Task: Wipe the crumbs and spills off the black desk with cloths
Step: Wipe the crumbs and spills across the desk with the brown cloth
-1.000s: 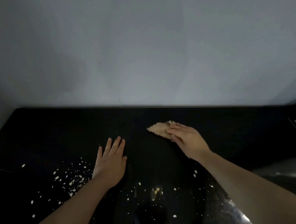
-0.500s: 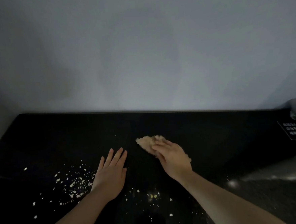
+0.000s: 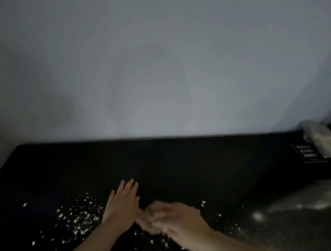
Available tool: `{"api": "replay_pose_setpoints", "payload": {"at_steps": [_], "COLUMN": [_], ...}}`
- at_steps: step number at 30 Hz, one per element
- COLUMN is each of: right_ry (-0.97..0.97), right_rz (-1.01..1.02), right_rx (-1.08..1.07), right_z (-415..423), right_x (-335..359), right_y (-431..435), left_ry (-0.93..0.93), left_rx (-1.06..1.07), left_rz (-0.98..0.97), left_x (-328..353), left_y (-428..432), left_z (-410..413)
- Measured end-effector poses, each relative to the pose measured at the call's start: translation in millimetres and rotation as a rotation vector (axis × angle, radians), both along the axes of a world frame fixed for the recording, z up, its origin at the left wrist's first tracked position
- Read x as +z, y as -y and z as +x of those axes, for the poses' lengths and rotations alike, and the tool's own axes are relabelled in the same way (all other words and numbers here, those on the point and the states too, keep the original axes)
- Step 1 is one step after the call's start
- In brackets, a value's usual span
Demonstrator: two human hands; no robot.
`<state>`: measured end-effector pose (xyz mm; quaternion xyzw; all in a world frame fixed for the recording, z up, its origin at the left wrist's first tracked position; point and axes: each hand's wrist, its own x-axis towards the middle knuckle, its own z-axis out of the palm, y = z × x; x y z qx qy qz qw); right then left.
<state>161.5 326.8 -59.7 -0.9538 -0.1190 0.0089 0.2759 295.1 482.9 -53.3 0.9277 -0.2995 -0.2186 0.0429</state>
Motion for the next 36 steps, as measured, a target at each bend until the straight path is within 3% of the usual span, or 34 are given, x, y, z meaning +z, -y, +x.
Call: {"api": "replay_pose_setpoints", "payload": {"at_steps": [2,7,11,13,15,17,19,20,22,26,29,31,33,35,36], "right_ry": [-0.048,0.036,-0.002,0.216,0.334,0.160,-0.132,-0.177,-0.084,0.040,0.135,0.202,0.254,0.123,0.122], "right_rz": [-0.028,-0.097,0.023,0.114,0.046,-0.104,-0.130,-0.136,-0.164,-0.082,-0.016,0.014,-0.054,-0.183,-0.225], "right_rx": [0.119,-0.310,-0.181,-0.297,-0.497,-0.675,-0.838,-0.869,-0.756,-0.200,0.043,-0.151,-0.523,-0.775,-0.787], "right_z": [-5.8,5.8,2.6,2.9,2.3,-2.0,-6.3,-5.7,-5.1,-37.1,-50.1,-44.5,-42.5,-51.8,-57.1], "right_x": [2.5,-1.9,13.4,18.5,17.3,14.4,4.9,-1.5,-12.5,-7.9,0.9,-4.0,-7.8,-7.1,-9.2], "right_y": [7.4,19.7,31.6,59.7,94.9,126.5,146.0,147.1,134.6,75.3,68.6,98.9,144.9,173.9,175.7], "left_ry": [0.011,0.057,0.103,0.053,-0.012,-0.003,0.023,0.032,0.037,0.047,0.065,0.055,0.045,0.040,0.034], "left_rx": [-0.019,-0.081,-0.166,-0.151,-0.144,-0.152,-0.149,-0.146,-0.144,-0.116,-0.203,-0.270,-0.248,-0.222,-0.220], "left_rz": [0.019,0.057,0.052,0.018,0.047,0.103,0.126,0.127,0.130,0.121,0.124,0.110,0.087,0.079,0.083], "left_x": [2.0,4.7,7.7,7.8,5.8,2.4,-0.1,-0.9,-2.4,-4.3,-1.7,-1.6,-2.3,-2.0,-1.3], "left_y": [3.1,13.8,29.8,40.4,49.1,53.9,55.2,55.4,54.7,54.9,60.1,65.0,68.2,69.4,69.6], "left_z": [-3.7,-20.6,-27.7,-29.9,-33.4,-35.4,-36.8,-37.7,-39.3,-42.0,-57.4,-71.2,-77.4,-78.0,-78.0]}}
